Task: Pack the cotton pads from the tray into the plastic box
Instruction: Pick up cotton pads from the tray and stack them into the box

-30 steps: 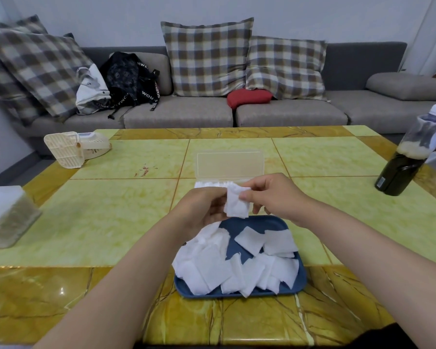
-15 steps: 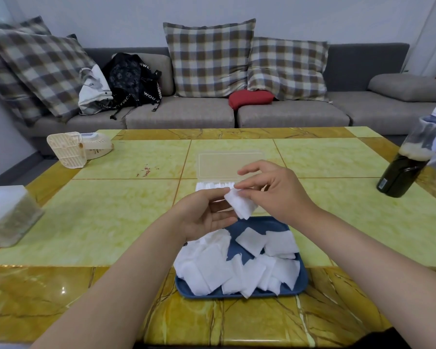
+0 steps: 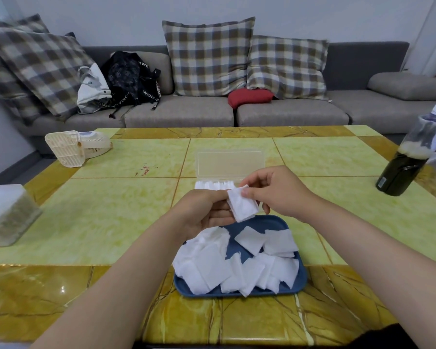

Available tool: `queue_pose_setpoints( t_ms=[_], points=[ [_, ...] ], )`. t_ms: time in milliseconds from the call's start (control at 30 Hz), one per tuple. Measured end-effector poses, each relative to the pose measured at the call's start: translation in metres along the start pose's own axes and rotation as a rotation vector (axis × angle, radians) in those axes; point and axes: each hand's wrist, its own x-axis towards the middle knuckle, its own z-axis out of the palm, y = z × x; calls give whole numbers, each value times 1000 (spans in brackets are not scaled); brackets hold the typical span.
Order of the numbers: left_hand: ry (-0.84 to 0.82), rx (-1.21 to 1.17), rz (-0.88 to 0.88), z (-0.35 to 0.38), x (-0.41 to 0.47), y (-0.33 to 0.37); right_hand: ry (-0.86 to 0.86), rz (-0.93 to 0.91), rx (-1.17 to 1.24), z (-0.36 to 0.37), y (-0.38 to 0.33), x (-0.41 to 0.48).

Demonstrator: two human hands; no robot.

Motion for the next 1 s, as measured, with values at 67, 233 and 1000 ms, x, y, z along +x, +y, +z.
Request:
queue_pose_setpoints(
  t_ms=[67,233,1000],
  points=[
    [-5,0,3,0,-1,0,4,3,-20,0,-1,1],
    [-30,-40,-1,-1,0,2,21,31,-55,5,-3,0],
    [313,150,118,-18,15,-11,-197,281,-305,0,-2,1]
  ],
)
